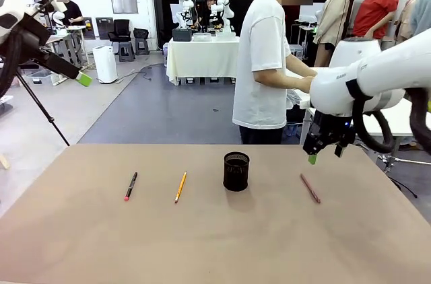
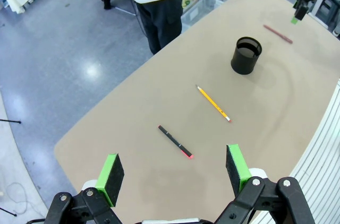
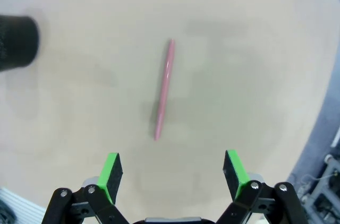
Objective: Place the pens into the pen holder.
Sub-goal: Pick up a writing instrument from the table and place it into the Pen holder.
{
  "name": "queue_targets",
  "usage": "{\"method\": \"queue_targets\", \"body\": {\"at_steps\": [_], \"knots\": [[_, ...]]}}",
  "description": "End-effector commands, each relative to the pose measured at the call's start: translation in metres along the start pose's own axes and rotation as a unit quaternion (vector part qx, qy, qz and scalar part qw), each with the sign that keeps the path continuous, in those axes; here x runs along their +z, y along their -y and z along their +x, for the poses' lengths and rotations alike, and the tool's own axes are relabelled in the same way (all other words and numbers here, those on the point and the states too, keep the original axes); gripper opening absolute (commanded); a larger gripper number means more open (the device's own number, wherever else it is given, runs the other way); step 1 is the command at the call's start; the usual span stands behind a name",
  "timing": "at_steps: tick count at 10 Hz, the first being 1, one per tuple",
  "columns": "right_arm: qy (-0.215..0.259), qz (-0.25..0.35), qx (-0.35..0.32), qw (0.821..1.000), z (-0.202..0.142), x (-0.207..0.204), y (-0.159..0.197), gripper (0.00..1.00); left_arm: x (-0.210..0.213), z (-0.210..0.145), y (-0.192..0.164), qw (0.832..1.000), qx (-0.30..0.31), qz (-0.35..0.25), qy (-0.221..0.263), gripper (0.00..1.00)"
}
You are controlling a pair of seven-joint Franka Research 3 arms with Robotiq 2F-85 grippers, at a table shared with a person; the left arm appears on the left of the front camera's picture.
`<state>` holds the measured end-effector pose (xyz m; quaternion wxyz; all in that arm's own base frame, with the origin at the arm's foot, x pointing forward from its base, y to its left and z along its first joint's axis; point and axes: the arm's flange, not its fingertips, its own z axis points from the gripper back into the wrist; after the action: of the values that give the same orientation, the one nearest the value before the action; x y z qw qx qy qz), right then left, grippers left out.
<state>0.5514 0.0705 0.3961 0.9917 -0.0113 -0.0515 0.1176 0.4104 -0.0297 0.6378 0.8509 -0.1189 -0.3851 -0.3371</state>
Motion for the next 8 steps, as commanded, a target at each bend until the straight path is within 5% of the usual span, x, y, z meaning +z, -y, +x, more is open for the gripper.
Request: {"method": "queue_targets", "body": {"at_steps": [1,8], "knots": [[0.004,0.008,-0.041,0.999,0.030,-0.016,0.002,1.00,0.002,0.000,0.000,1.000,-0.002,-0.001,0.001,1.00],[-0.031,0.017,-0.096,0.995,0.049,-0.073,0.005,1.00,0.002,0.000,0.000,1.000,-0.002,-0.001,0.001,1.00]]}}
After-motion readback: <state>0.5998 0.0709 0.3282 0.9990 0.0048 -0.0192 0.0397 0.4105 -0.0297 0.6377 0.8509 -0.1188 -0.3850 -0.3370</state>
